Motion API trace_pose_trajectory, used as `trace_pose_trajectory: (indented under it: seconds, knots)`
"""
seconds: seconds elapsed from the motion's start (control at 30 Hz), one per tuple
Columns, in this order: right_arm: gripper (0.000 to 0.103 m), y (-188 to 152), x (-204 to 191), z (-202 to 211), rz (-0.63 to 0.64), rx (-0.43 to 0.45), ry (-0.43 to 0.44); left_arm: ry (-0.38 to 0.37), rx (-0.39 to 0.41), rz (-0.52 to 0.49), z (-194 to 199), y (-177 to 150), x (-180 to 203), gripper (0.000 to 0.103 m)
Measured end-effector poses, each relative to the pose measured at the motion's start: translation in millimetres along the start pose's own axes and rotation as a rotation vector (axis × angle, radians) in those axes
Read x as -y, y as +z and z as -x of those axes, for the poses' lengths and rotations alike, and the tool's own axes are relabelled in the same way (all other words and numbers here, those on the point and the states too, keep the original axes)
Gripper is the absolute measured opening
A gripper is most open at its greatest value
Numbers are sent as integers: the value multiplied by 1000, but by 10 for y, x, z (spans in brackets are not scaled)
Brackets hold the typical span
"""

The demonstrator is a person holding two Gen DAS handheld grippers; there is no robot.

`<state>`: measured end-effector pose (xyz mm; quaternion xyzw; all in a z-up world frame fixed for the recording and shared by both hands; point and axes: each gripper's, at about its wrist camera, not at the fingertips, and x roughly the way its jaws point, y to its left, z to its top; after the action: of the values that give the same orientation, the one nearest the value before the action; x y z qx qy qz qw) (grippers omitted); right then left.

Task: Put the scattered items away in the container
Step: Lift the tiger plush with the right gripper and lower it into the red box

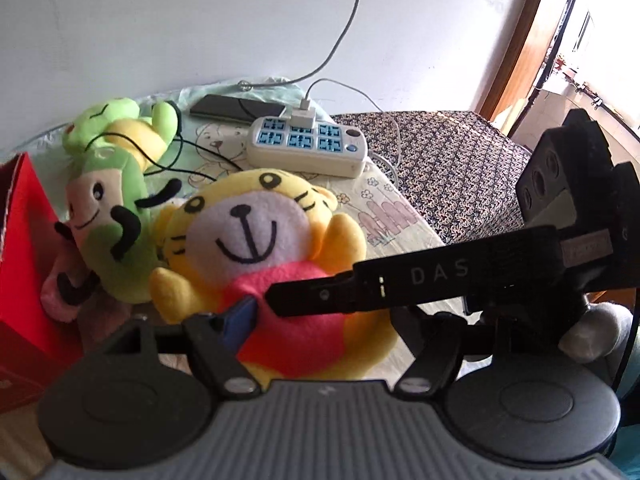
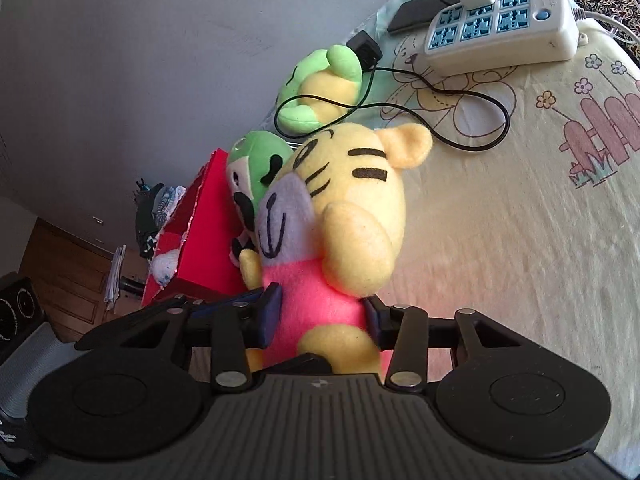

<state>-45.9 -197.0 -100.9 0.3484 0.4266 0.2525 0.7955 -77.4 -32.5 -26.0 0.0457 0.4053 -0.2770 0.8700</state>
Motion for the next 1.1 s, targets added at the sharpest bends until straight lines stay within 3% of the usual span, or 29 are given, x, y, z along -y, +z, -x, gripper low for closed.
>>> trace_pose_trajectory:
  seconds: [0.33,0.63,0.87,0.97,1.0,1.1]
  knots:
    - [44,-81,-428,181,45,122,94,87,178,-86,573,-32,106,74]
    - [44,61,-1106,-210,171,201,101,143,290,-106,946,143,-501,74]
    - [44,103,-1699,-832,213,212,33,123,275,-74,1113,230,-1398,75]
    - [42,76,-1899,-1146,238,218,-43,105,243,-87,1084,232,-1704,75]
    - [41,65,-1949,-1247,244,222,-62,101,241,-108,1067,210,-1765,69]
    - [35,43,-2045,-1503,273,245,-135,72,211,-112,971,183,-1991,63]
